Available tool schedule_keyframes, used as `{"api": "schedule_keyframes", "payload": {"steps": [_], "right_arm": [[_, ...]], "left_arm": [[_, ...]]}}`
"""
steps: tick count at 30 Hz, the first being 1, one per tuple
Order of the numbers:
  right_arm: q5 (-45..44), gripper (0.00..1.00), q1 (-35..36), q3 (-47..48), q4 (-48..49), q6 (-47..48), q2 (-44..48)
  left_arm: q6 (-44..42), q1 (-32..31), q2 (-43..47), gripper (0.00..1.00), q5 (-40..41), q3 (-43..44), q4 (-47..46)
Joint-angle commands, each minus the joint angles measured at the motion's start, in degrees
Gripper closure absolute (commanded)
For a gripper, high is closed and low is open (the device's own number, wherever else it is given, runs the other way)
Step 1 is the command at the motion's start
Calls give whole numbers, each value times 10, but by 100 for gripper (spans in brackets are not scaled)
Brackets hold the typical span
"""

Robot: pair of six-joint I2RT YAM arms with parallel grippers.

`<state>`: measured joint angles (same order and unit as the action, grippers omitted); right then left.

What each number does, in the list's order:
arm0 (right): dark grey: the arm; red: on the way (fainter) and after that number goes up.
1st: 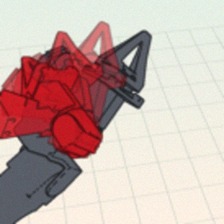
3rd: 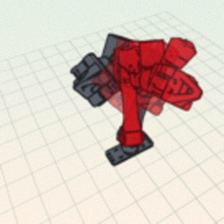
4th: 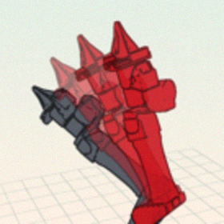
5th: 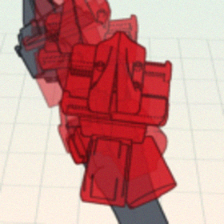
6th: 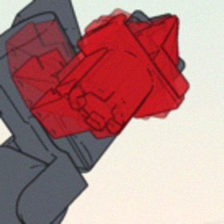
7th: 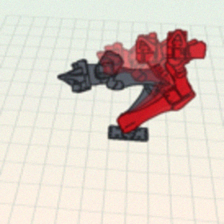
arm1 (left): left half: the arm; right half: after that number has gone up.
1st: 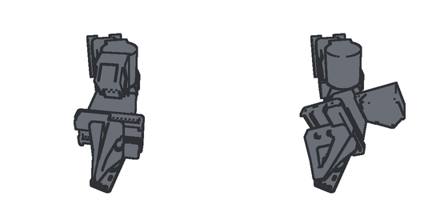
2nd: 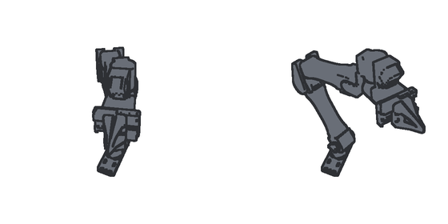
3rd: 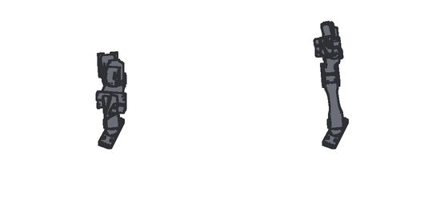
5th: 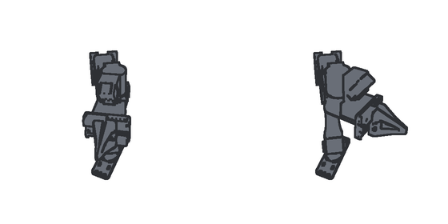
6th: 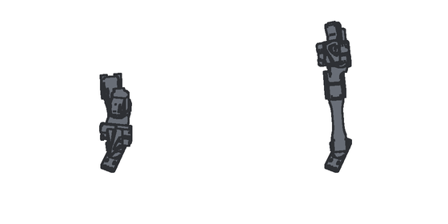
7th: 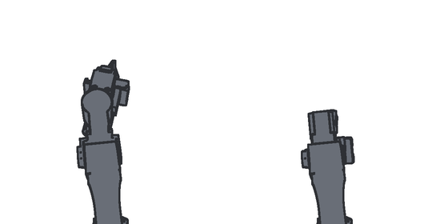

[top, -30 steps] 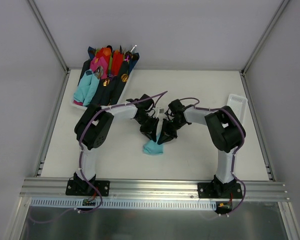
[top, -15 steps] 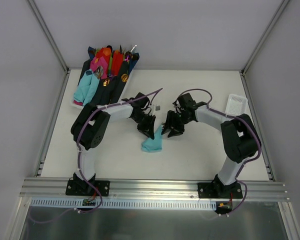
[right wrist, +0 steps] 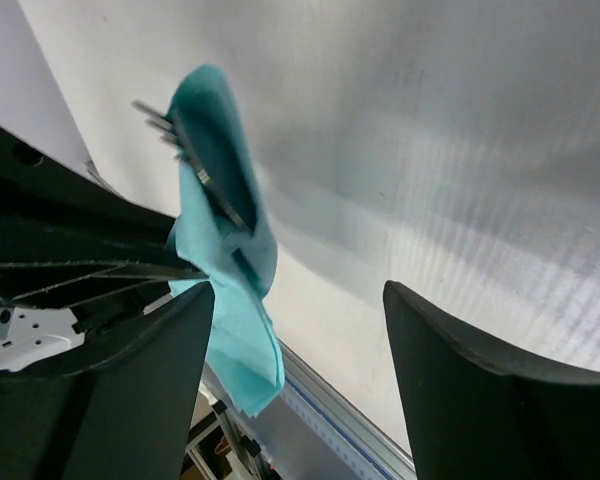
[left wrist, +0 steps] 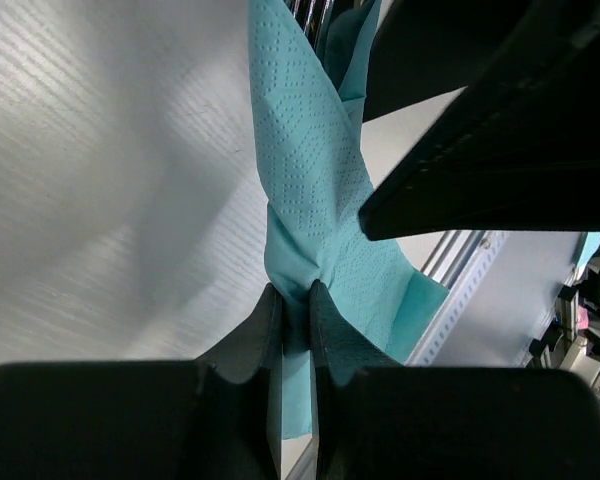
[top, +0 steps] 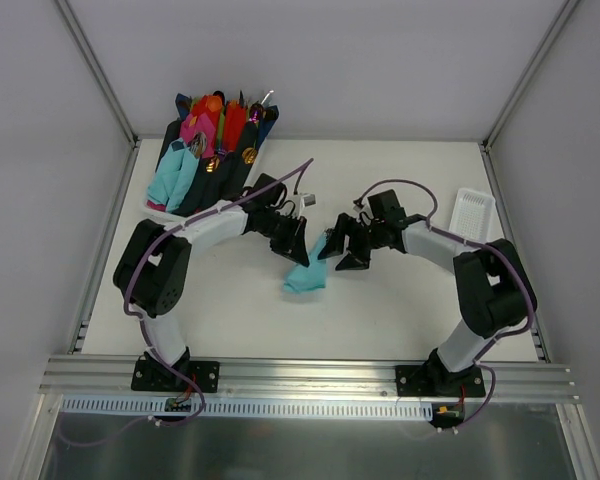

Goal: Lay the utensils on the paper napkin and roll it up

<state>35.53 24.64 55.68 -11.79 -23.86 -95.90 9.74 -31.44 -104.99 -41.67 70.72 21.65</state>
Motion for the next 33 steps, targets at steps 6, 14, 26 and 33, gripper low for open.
{"api": "schedule_keyframes", "payload": {"steps": [6, 14, 26, 33], "right_arm": [[36, 27, 1, -7, 113, -52, 98], [48, 30, 7, -15, 157, -78, 130], [24, 55, 46, -11, 126, -68, 144], [18, 93, 46, 3, 123, -66, 151]], "left_arm": [[24, 1, 88, 100, -53, -8, -17], [42, 1, 134, 100, -79, -15, -16], [70, 3, 172, 100, -68, -5, -19], [74, 7, 195, 100, -75, -6, -21]]}}
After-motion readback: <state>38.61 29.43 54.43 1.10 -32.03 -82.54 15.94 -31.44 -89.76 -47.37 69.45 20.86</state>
